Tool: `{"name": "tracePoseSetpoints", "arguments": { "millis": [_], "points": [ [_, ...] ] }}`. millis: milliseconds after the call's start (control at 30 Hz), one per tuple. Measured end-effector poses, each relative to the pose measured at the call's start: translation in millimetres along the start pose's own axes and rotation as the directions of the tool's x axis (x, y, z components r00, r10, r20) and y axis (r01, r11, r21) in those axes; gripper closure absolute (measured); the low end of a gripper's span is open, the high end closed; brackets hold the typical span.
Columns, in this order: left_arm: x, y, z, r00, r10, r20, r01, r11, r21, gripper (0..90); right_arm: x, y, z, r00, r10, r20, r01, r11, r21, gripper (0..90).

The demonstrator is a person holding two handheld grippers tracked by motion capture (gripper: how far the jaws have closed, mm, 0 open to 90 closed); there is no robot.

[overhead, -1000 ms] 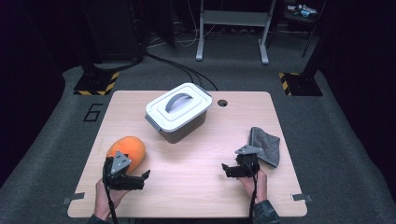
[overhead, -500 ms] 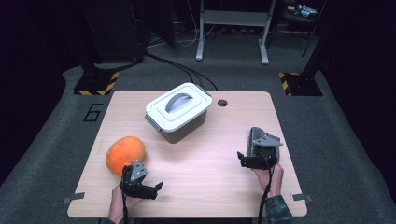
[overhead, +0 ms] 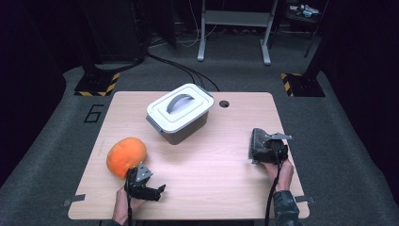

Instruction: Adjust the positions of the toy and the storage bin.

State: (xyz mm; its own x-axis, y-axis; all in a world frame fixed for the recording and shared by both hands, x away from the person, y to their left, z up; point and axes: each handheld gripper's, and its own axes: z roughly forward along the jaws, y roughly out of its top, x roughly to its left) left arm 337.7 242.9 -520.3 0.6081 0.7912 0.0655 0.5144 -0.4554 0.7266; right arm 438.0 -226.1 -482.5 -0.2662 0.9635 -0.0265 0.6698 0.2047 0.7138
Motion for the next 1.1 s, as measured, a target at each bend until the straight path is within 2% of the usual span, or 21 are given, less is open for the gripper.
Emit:
{"name": "tracePoseSetpoints", "arguments": {
  "millis": [267, 333, 400, 500, 600, 633, 767, 800, 833, 933, 1000, 1100],
  "points": [
    [1.9, -2.7, 8.2, 1.0, -0.001, 0.0, 0.001, 0.9998, 0.022, 1.2, -4.8, -3.0, 16.6, 0.9997, 0.021, 0.015, -0.022, 0.998, 0.064, 19.4],
    [1.6, -3.9, 9.4, 0.9997, -0.02, 0.01, 0.02, 0.9997, 0.015, 1.3, -5.9, -4.6, 19.8, 0.9996, 0.025, 0.013, -0.026, 0.997, 0.074, 22.7],
    [2.7, -4.0, 9.5, 0.9999, -0.013, 0.009, 0.013, 0.9998, 0.018, 1.3, -7.5, -6.0, 22.1, 0.9996, 0.026, 0.014, -0.027, 0.996, 0.081, 26.3],
    [2.9, -3.6, 10.4, 0.9996, -0.025, 0.011, 0.024, 0.9996, 0.014, 1.4, -8.1, -8.3, 25.4, 0.9994, 0.023, 0.027, -0.025, 0.996, 0.086, 33.5],
    [3.7, -3.5, 10.9, 0.9997, -0.026, 0.005, 0.025, 0.9996, 0.014, 1.4, -8.2, -11.5, 27.1, 0.9987, 0.013, 0.049, -0.017, 0.997, 0.074, 42.3],
    [4.1, -3.5, 11.1, 0.9995, -0.027, 0.017, 0.027, 0.9995, 0.013, 1.5, -8.9, -12.1, 27.2, 0.9984, 0.007, 0.057, -0.01, 0.998, 0.068, 45.9],
    [5.5, -3.1, 11.5, 0.9994, -0.027, 0.022, 0.027, 0.9994, 0.02, 1.4, -11.5, -13.5, 26.3, 0.9967, 0.017, 0.079, -0.022, 0.998, 0.057, 62.6],
    [4.7, -3.3, 12.5, 0.9992, -0.037, 0.014, 0.037, 0.9993, 0.009, 1.4, -12.2, -13.7, 26.0, 0.9962, 0.016, 0.085, -0.021, 0.998, 0.055, 66.4],
    [5.7, -3.1, 12.3, 0.9996, -0.026, 0.011, 0.026, 0.9996, 0.013, 1.4, -12.3, -14.4, 25.6, 0.9955, 0.025, 0.092, -0.03, 0.998, 0.053, 68.6],
    [7.2, -2.8, 12.4, 0.9997, -0.022, 0.014, 0.021, 0.9997, 0.014, 1.4, -14.5, -15.5, 25.1, 0.9953, 0.01, 0.096, -0.013, 0.999, 0.037, 72.8],
    [7.8, -2.6, 12.6, 0.9997, -0.02, 0.014, 0.02, 0.9997, 0.012, 1.4, -14.8, -15.9, 23.2, 0.9954, 0.026, 0.092, -0.029, 0.999, 0.032, 74.0],
    [8.0, -2.6, 12.7, 0.9997, -0.02, 0.013, 0.02, 0.9997, 0.012, 1.5, -18.7, -14.9, 15.5, 0.9958, 0.027, 0.088, -0.028, 1.0, 0.009, 74.2]
  ]
}}
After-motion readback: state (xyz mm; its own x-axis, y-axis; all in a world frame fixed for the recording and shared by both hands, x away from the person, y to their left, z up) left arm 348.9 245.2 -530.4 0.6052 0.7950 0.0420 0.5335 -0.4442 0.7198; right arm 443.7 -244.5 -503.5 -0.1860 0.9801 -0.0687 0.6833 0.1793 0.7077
